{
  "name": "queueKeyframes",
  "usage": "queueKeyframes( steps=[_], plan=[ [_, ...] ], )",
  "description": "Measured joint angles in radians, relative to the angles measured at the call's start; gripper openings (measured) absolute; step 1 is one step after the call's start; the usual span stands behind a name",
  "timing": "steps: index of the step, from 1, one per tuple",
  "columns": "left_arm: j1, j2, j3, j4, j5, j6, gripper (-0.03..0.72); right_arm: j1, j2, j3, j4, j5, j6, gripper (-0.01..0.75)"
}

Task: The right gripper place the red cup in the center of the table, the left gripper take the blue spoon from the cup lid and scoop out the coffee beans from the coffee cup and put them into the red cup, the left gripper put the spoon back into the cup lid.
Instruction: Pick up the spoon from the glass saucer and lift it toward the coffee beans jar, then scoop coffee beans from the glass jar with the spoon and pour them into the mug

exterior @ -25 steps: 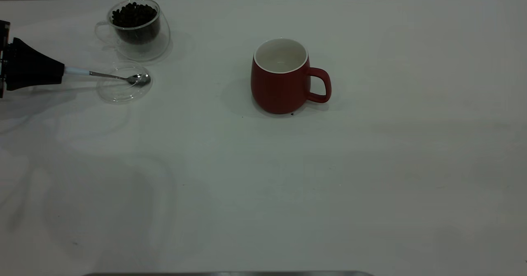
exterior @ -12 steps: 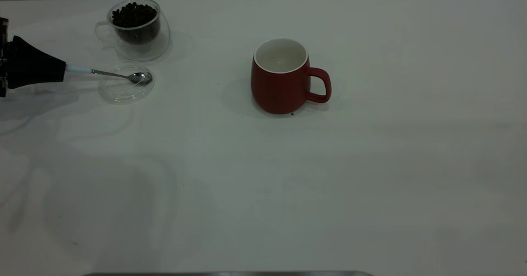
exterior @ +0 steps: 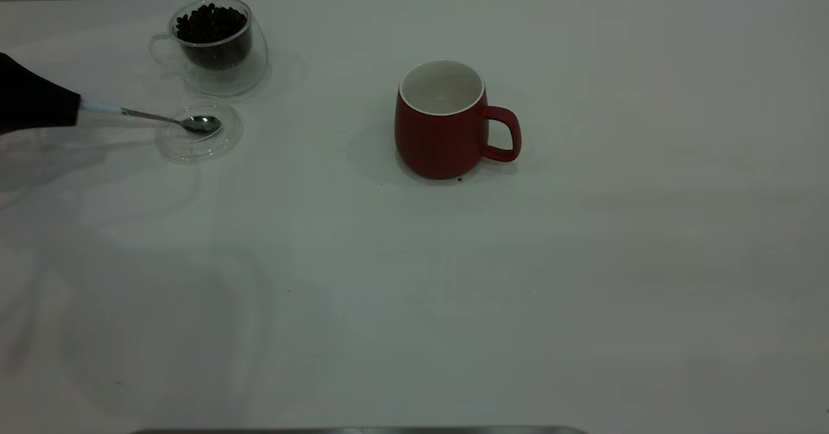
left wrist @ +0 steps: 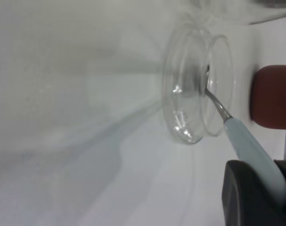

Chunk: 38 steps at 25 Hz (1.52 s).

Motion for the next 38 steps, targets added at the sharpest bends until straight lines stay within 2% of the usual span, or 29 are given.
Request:
queueKeyframes(
  steps=[10,27,30,34,38],
  plan=[
    [0.009,-0.053,0.0,0.011,0.004,-0.009,0.126,0.0,0.0,0.0,0.0,0.0,0.0,0.546],
    [0.008,-0.229,0.0,0.0,0.016,-0.256,0.126,0.0,0.0,0.0,0.0,0.0,0.0,0.546],
    [-0.017,-0.229,0.0,-0.013,0.015,-0.27,0.126,0.0,0.0,0.0,0.0,0.0,0.0,0.546],
    [-0.091,-0.229,0.0,0.021,0.015,-0.279,0.126,0.0,0.0,0.0,0.0,0.0,0.0,0.546],
    [-0.139,-0.229,-0.024,-0.01,0.018,-0.265,0.126,0.0,0.0,0.0,0.0,0.0,0.0,0.546]
  ],
)
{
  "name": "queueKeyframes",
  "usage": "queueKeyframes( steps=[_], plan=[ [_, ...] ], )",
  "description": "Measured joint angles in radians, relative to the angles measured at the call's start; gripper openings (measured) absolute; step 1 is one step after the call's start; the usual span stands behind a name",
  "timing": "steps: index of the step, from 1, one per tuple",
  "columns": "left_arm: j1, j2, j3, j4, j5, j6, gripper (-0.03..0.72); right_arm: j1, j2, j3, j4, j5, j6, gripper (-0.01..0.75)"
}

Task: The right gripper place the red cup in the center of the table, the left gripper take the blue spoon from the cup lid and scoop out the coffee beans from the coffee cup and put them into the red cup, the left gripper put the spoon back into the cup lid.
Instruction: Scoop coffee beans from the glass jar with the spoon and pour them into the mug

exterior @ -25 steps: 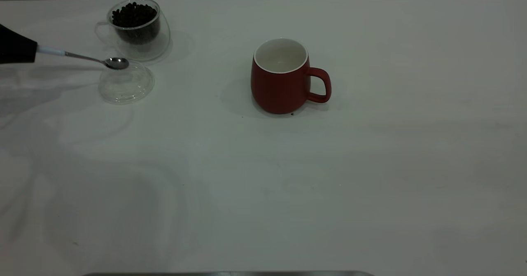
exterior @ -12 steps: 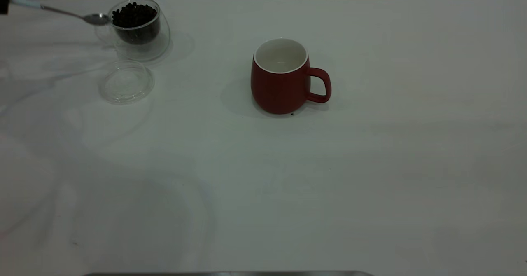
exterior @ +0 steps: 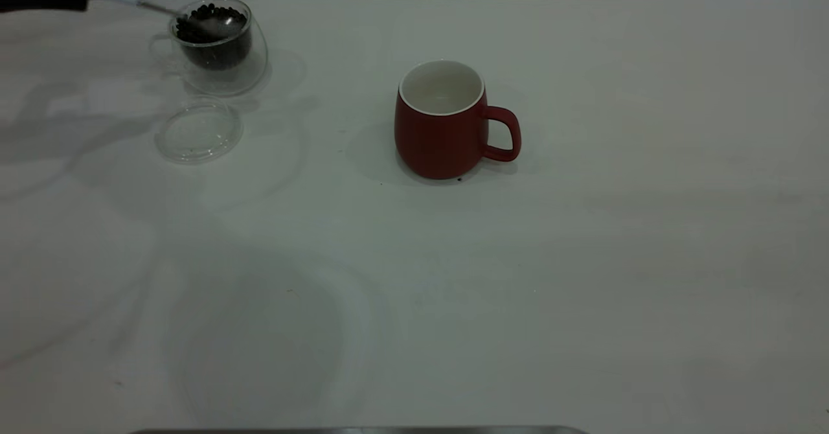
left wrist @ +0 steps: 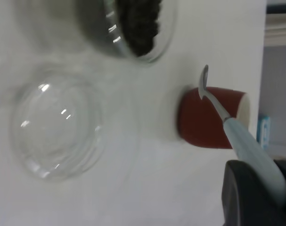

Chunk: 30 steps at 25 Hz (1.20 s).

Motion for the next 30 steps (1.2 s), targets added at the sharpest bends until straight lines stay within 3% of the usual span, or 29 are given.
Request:
queueKeyframes(
  steps=[8,14,22,30],
  plan=[
    [0.0,0.0,-0.14,-0.022,0.0,0.055,0.126,0.0,0.0,0.0,0.0,0.0,0.0,0.546],
    [0.0,0.0,-0.143,0.105,-0.008,0.111,0.126,0.0,0.0,0.0,0.0,0.0,0.0,0.546],
    [-0.002,0.003,-0.143,0.123,-0.134,0.175,0.126,0.0,0.0,0.0,0.0,0.0,0.0,0.546],
    [-0.054,0.018,-0.144,0.119,-0.199,0.262,0.126,0.0,0.0,0.0,0.0,0.0,0.0,0.546]
  ],
)
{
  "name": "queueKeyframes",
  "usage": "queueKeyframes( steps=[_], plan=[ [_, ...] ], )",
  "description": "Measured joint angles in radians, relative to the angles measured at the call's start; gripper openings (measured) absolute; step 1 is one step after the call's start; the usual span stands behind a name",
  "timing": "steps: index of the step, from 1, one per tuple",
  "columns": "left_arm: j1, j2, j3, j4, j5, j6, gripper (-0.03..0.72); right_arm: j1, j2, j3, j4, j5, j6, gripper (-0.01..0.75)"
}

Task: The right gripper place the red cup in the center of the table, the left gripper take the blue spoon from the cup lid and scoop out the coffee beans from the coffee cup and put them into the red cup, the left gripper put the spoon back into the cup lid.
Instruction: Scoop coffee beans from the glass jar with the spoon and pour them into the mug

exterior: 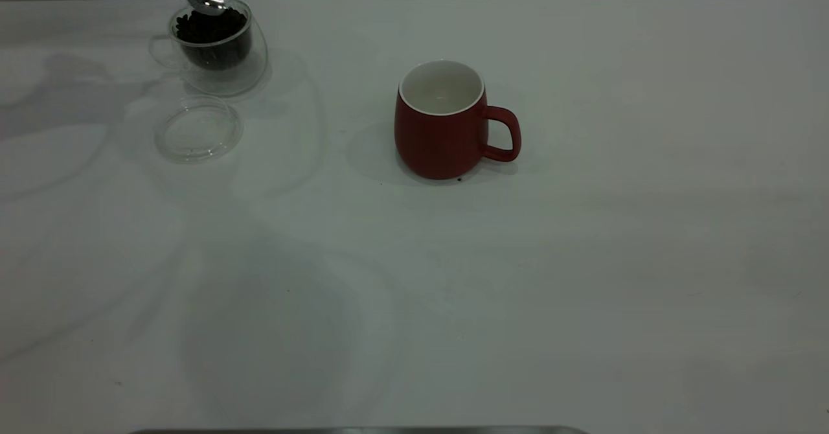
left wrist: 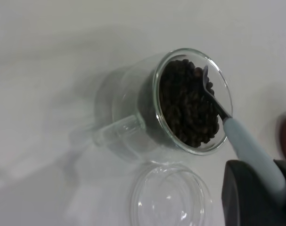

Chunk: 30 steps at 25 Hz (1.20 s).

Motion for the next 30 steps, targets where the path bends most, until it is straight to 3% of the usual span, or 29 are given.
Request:
queueKeyframes(
  steps=[14,30],
  plan=[
    [-0.005,0.057,0.0,-0.003,-0.017,-0.005,0.126,0.0,0.0,0.0,0.0,0.0,0.0,0.546],
    [0.005,0.059,0.0,-0.001,0.002,-0.375,0.126,0.0,0.0,0.0,0.0,0.0,0.0,0.546]
  ],
)
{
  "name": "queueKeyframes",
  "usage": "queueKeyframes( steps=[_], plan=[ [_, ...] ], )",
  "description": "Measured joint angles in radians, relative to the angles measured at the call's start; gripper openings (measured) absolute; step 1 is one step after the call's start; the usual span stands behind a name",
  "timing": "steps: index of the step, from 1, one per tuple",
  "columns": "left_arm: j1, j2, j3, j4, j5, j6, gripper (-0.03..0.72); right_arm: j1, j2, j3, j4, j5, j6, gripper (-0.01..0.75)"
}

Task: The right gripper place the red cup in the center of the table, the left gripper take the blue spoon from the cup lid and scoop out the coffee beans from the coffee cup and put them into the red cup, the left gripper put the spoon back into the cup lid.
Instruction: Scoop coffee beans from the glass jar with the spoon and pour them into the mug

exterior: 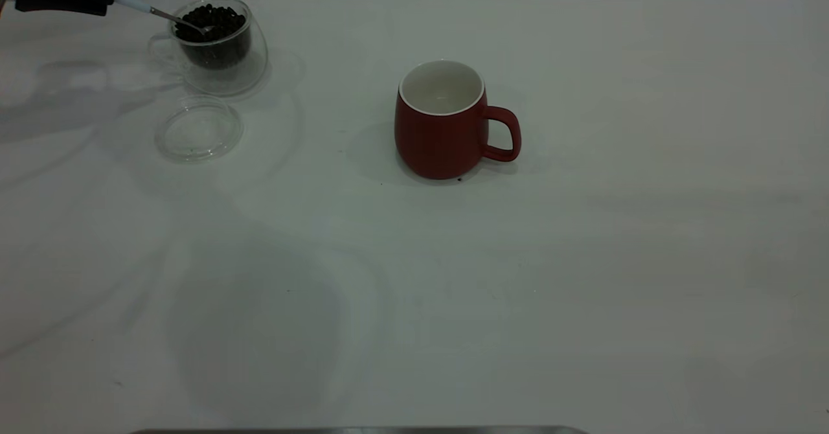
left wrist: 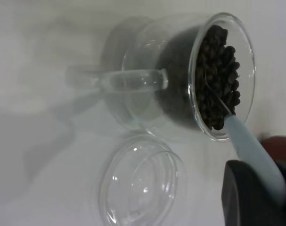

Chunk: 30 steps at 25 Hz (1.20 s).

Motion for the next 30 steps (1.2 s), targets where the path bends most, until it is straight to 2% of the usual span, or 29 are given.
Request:
queueKeyframes(
  steps=[8,15,24,30],
  plan=[
    [0.052,0.0,-0.001,-0.005,0.042,-0.065,0.126,0.0,0.0,0.0,0.0,0.0,0.0,0.546],
    [0.086,0.0,-0.002,-0.049,0.111,-0.062,0.126,0.0,0.0,0.0,0.0,0.0,0.0,0.546],
    [0.112,0.0,-0.002,-0.052,0.138,-0.06,0.126,0.0,0.0,0.0,0.0,0.0,0.0,0.546],
    [0.124,0.001,-0.002,-0.099,0.196,0.0,0.126,0.0,0.0,0.0,0.0,0.0,0.0,0.546]
  ],
)
